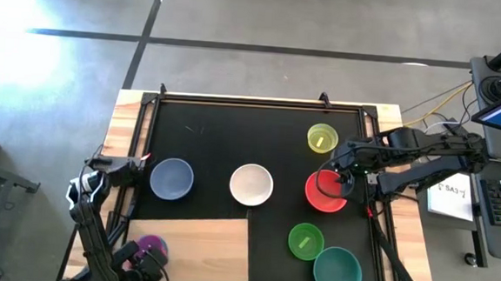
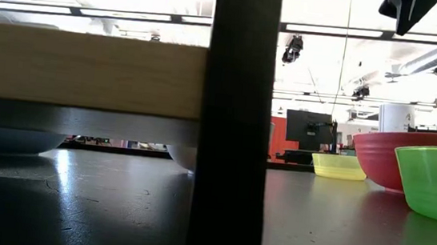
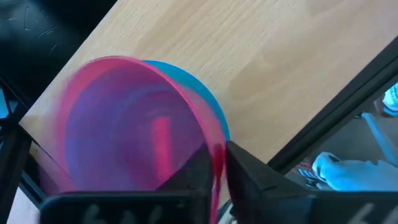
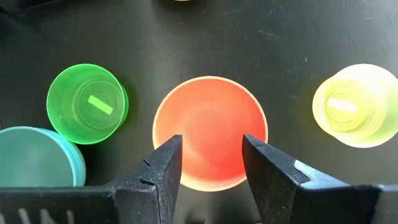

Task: Place and stack bowls onto a shelf
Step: Stack the pink bowl on top of the blue bowl on the shelf

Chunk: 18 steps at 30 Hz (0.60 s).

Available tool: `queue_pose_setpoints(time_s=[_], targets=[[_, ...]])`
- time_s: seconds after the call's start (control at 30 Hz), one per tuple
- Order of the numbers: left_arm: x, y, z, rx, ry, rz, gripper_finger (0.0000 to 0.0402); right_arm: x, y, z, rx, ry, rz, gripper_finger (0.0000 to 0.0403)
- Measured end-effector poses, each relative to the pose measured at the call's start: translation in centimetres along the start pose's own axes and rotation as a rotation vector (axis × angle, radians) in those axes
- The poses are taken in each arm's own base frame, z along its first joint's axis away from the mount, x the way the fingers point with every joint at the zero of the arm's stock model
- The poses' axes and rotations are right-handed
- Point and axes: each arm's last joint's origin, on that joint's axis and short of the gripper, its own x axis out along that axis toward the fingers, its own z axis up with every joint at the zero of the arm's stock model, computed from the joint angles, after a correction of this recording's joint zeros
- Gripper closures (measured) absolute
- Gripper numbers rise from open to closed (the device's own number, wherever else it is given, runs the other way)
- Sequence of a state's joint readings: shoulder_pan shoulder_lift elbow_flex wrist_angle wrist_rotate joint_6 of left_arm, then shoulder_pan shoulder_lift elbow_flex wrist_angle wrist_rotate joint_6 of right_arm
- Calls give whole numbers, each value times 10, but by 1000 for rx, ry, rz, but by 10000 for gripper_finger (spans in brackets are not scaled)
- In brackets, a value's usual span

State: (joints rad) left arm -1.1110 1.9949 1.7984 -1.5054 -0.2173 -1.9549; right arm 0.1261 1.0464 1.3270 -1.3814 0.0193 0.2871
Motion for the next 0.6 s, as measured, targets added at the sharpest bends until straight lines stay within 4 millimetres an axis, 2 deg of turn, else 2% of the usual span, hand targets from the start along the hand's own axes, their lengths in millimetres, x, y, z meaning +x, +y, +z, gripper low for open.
queue_pose_setpoints(time_s=[0.47,0.6], targets=[[-2,1,1,10,-1,3,400,-1,0,-1,-13,-5,-2,251],[-10,0,3,8,3,-24,400,-1,0,-1,-12,-6,-2,252]])
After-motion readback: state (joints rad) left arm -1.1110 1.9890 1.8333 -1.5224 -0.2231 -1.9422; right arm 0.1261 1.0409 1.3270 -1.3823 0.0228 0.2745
